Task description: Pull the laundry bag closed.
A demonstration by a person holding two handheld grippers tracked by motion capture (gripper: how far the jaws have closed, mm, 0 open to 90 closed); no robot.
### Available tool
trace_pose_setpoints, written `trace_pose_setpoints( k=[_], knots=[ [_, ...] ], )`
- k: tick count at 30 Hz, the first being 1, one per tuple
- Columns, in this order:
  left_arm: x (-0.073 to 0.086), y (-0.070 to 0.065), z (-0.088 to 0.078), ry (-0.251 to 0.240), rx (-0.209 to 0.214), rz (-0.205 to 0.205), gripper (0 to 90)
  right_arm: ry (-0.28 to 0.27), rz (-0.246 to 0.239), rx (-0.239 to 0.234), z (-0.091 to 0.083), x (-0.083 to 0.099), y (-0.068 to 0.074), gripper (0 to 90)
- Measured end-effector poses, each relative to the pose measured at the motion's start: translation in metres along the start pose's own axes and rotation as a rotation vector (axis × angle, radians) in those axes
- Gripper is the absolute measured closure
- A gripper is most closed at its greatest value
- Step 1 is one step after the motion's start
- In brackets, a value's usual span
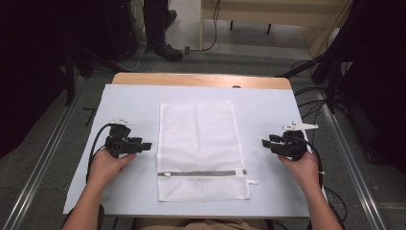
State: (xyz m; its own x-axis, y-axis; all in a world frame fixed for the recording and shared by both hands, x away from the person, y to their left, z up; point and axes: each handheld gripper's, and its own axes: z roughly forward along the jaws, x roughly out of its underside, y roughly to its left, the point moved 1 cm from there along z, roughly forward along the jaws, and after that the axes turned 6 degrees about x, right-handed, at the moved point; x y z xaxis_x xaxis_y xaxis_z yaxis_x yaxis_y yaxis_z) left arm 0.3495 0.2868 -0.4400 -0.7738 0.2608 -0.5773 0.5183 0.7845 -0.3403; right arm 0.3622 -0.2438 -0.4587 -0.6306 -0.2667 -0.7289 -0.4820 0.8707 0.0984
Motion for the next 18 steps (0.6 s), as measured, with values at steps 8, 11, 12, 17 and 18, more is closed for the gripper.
trace_pose_setpoints(
  k=[8,11,12,17,18],
  knots=[
    [0.0007,0.0001,0.0004,0.003,0.01,0.022,41.1,0.023,-0.005,0.009,0.0024,0.0011,-0.0005,53.8],
    [0.0004,0.0004,-0.0004,-0.003,0.012,0.018,41.2,0.031,-0.015,0.011,0.0032,0.0016,-0.0002,52.5],
    [0.0003,0.0004,-0.0007,-0.008,0.014,0.018,41.1,0.037,-0.015,0.014,0.0035,0.0019,0.0001,51.2],
    [0.0008,0.0007,-0.0005,0.0,0.014,0.016,41.2,0.07,-0.014,0.026,0.0066,0.0031,0.0002,49.0],
    [0.001,0.0005,-0.0005,0.0,0.014,0.018,41.8,0.07,-0.013,0.024,0.0069,0.0031,0.0003,49.1]
  ],
)
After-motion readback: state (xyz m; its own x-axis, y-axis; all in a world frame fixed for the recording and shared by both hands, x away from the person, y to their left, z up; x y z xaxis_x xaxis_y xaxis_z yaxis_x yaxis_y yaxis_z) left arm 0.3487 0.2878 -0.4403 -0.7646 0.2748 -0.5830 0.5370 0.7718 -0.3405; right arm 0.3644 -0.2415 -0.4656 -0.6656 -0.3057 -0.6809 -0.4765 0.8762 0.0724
